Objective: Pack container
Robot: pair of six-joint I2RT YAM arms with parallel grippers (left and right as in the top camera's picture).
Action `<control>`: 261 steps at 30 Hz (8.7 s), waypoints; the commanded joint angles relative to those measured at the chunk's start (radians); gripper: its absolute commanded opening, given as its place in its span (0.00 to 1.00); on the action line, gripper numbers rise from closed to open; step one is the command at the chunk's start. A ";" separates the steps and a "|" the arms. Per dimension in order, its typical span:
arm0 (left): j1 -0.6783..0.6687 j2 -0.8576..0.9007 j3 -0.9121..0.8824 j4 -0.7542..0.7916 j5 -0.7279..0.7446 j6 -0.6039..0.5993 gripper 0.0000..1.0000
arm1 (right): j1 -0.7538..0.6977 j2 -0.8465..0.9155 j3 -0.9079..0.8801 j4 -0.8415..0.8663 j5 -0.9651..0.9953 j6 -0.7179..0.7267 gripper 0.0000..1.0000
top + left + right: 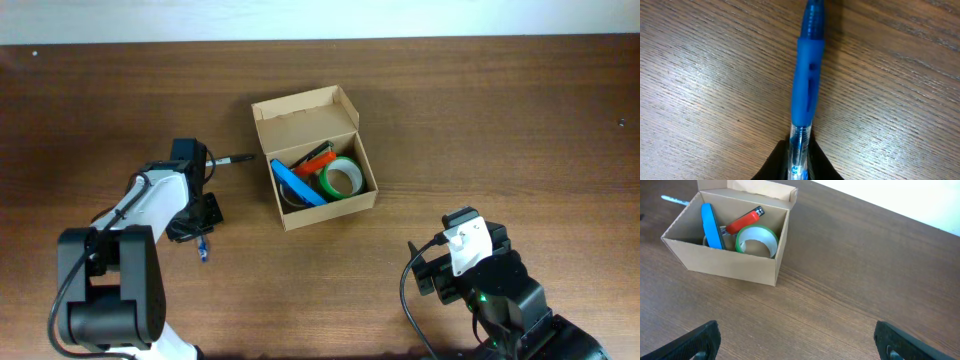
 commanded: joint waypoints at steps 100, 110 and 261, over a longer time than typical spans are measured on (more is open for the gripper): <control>-0.280 -0.056 0.662 -0.264 -0.060 -0.483 0.81 | -0.003 -0.005 -0.002 0.003 -0.002 0.013 0.99; -0.120 0.036 0.662 -0.279 -0.061 -0.983 0.87 | -0.002 -0.005 -0.002 0.003 -0.002 0.013 0.99; -0.676 0.195 0.662 -0.206 -0.132 0.828 0.33 | -0.002 -0.005 -0.002 0.003 -0.002 0.013 0.99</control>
